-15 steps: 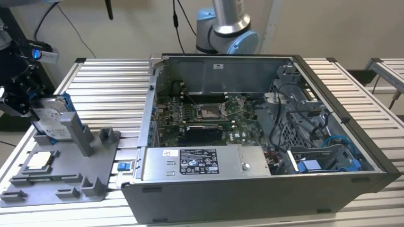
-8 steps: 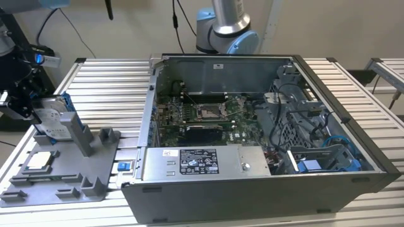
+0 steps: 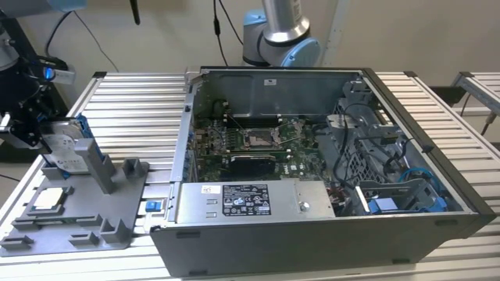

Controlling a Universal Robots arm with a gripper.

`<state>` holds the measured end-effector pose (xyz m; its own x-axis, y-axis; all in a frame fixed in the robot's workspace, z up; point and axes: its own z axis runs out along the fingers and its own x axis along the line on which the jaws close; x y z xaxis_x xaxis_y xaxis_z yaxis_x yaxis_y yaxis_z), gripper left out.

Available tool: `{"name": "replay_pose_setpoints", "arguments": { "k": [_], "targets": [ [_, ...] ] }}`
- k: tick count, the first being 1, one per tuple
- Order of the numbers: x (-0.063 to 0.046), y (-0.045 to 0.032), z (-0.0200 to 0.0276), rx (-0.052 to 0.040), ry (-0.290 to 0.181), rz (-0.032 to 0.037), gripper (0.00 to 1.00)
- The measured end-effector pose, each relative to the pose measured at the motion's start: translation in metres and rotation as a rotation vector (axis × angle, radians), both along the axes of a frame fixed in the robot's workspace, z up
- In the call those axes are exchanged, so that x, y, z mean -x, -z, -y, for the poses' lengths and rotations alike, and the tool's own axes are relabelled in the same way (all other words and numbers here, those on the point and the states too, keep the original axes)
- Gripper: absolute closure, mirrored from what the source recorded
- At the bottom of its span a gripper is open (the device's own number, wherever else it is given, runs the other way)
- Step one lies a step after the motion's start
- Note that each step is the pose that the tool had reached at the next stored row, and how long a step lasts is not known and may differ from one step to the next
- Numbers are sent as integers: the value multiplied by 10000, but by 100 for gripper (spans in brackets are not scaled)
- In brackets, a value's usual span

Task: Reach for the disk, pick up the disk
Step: 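Pick up the disk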

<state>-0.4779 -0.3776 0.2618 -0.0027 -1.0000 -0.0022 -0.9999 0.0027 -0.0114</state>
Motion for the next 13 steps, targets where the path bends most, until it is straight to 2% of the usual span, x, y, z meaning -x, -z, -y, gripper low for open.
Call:
{"name": "replay_pose_setpoints", "arguments": {
  "k": [5,6,13],
  "targets": [
    [0,5,0,0,0,0,0],
    [0,5,0,1,0,-1,100],
    [0,13,0,-1,0,0,100]
  ]
}}
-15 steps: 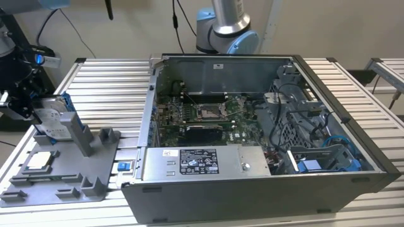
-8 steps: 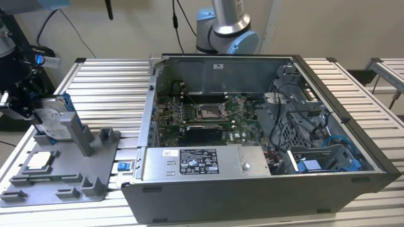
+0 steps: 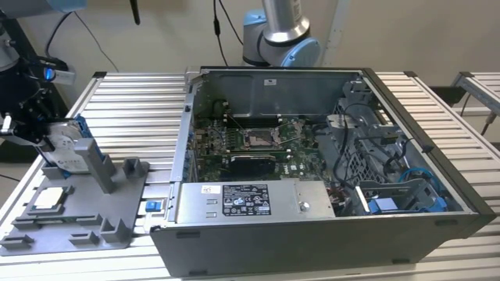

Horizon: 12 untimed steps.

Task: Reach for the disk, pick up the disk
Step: 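Pick up the disk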

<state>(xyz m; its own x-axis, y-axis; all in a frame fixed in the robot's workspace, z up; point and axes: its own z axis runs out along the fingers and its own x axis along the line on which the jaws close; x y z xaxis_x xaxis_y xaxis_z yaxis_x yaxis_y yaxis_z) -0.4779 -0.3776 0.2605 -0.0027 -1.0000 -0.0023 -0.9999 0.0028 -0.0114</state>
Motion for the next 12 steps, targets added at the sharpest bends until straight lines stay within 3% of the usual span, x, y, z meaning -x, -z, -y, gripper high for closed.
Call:
{"name": "replay_pose_setpoints", "arguments": {
  "k": [12],
  "targets": [
    [0,-21,0,36,0,2,100]
  ]
}}
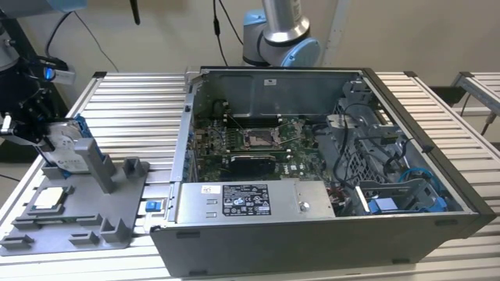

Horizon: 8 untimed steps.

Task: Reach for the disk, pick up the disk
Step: 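Pick up the disk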

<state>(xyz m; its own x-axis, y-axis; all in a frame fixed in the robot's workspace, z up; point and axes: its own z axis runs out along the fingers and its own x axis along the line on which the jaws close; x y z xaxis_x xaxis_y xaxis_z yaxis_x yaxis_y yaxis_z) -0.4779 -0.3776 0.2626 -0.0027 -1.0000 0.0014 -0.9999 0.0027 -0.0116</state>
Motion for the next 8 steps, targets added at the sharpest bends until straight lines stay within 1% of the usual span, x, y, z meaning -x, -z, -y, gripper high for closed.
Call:
{"name": "replay_pose_setpoints", "arguments": {
  "k": [3,8],
  "targets": [
    [0,-34,0,1,0,0,100],
    [0,-113,0,1,0,-1,100]
  ]
}}
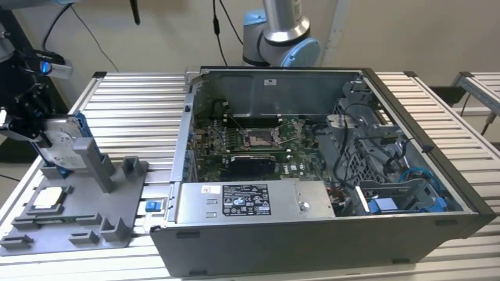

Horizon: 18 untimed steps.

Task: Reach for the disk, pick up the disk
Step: 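Pick up the disk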

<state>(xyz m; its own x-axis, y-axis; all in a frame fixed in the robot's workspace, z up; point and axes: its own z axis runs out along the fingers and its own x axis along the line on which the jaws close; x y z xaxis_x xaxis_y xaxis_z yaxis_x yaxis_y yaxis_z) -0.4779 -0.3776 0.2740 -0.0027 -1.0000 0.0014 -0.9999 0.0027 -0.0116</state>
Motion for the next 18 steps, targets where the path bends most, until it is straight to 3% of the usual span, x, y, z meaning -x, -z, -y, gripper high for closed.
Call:
{"name": "replay_pose_setpoints", "arguments": {
  "k": [5,8,12,18],
  "targets": [
    [6,-114,0,1,0,16,100],
    [19,-203,0,1,1,83,100],
    [41,-302,0,0,0,215,100],
    [91,-431,0,1,0,493,100]
  ]
}}
